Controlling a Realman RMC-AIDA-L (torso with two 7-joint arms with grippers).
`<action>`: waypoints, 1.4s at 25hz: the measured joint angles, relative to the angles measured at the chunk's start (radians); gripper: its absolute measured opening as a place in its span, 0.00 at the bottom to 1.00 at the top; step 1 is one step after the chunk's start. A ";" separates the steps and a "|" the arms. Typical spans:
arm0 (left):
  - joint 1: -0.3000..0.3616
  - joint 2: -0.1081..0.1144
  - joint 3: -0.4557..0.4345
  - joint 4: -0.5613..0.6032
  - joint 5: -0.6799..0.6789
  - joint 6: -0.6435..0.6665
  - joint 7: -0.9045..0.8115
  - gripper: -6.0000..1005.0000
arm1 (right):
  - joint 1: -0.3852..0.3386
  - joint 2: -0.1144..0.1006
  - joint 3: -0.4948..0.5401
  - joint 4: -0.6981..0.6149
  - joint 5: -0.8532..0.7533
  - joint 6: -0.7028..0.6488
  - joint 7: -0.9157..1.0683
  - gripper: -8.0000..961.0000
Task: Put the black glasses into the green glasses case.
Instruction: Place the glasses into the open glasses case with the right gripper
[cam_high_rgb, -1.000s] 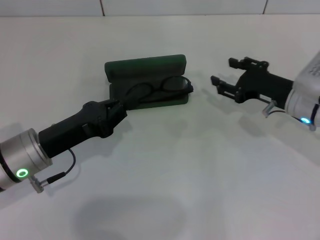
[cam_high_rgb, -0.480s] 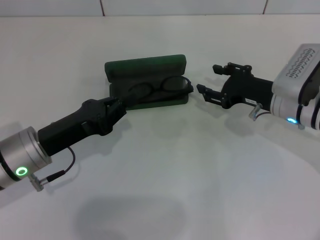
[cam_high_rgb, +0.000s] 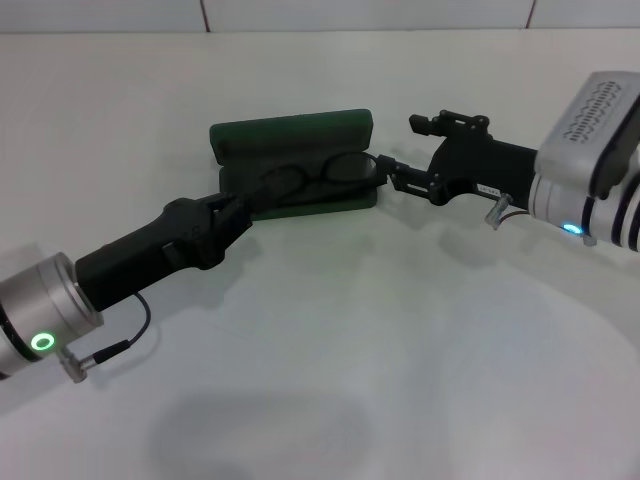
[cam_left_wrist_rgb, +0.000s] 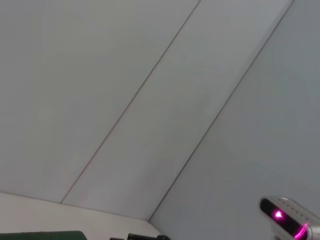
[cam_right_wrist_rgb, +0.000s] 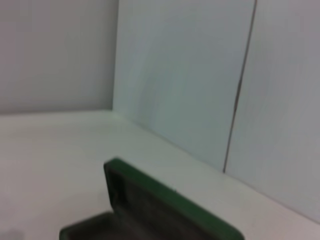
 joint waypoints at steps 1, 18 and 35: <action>0.001 0.001 0.000 0.000 0.000 0.002 -0.005 0.09 | -0.009 0.000 0.002 -0.006 0.010 -0.005 0.000 0.68; 0.042 0.029 0.000 0.069 0.007 0.006 -0.017 0.10 | -0.082 0.000 -0.008 -0.057 0.040 0.015 0.097 0.68; 0.063 0.037 0.000 0.106 0.009 -0.023 -0.009 0.10 | -0.046 0.000 -0.072 -0.042 0.046 0.133 0.150 0.68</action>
